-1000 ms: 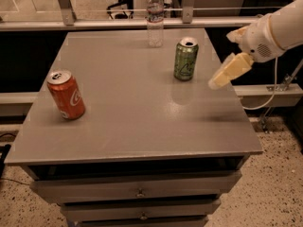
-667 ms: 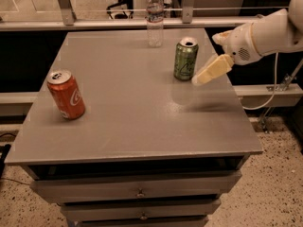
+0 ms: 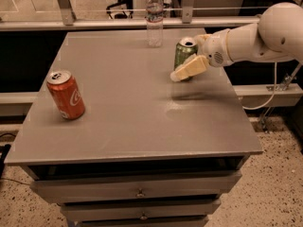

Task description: Move green can near water bottle

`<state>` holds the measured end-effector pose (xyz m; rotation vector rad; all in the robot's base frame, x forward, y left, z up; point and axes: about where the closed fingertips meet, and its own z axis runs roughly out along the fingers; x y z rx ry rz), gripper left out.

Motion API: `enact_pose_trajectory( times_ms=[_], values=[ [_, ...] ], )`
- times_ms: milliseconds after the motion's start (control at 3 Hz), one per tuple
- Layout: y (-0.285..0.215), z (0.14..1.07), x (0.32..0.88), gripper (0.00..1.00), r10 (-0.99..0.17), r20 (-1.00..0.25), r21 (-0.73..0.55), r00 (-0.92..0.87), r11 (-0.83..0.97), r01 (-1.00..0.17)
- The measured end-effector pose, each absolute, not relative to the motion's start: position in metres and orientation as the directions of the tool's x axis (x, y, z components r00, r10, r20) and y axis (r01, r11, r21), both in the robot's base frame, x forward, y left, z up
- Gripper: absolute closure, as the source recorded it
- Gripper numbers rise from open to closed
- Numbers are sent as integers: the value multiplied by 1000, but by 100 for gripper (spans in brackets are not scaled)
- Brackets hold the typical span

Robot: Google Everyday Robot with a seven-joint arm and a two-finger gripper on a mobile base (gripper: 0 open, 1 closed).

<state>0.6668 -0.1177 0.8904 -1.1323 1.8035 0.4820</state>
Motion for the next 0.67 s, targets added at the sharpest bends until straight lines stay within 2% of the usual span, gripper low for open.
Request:
enact_pose_trajectory(
  times_ms=[667],
  values=[
    [-112, 896, 685, 49, -428, -892, -126, -145, 545, -829]
  ],
)
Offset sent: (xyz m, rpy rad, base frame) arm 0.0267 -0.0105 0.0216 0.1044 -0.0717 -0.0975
